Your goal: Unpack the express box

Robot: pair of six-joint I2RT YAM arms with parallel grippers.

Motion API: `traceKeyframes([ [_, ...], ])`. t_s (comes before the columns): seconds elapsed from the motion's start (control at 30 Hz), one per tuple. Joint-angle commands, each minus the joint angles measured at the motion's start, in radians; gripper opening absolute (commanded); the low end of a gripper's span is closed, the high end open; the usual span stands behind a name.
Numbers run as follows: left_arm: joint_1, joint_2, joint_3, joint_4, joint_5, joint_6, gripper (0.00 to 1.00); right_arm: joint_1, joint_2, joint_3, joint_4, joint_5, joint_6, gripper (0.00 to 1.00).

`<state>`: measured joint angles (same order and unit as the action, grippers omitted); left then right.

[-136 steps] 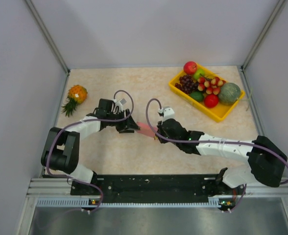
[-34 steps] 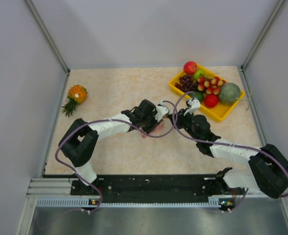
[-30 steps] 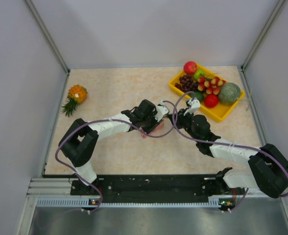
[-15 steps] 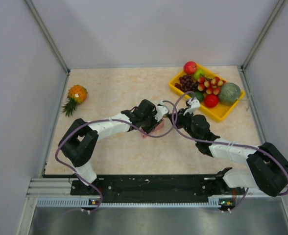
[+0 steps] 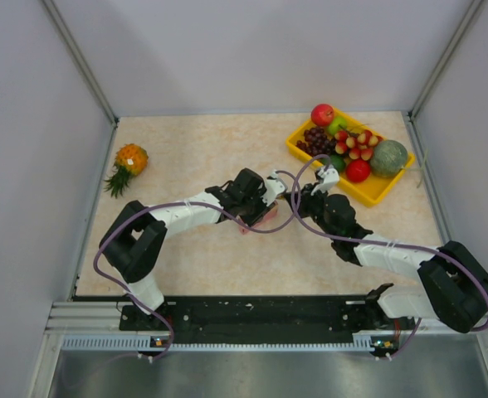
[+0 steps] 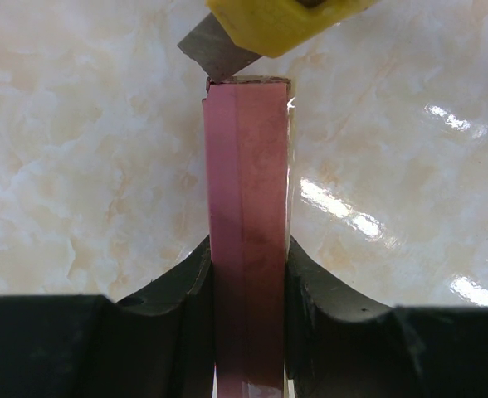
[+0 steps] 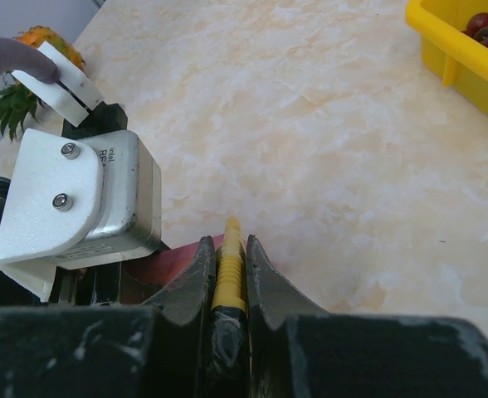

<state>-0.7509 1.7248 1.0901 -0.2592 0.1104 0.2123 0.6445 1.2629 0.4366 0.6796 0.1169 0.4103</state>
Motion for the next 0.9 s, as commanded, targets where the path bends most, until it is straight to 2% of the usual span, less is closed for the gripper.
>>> traceKeyframes([
  [0.0, -0.001, -0.001, -0.032, -0.072, -0.017, 0.022, 0.26, -0.016, 0.0, 0.016, 0.018, -0.026, -0.016, 0.0],
  [0.2, 0.001, 0.004, -0.027, -0.077, -0.021, 0.021, 0.25, -0.016, 0.004, 0.019, -0.02, -0.062, -0.014, 0.0],
  [0.5, -0.001, 0.009, -0.027, -0.08, -0.044, 0.025, 0.24, -0.023, -0.028, 0.028, -0.221, -0.114, -0.077, 0.0],
  [0.87, 0.001, 0.024, -0.027, -0.084, -0.1, 0.024, 0.2, -0.077, -0.031, 0.048, -0.328, -0.269, -0.113, 0.0],
])
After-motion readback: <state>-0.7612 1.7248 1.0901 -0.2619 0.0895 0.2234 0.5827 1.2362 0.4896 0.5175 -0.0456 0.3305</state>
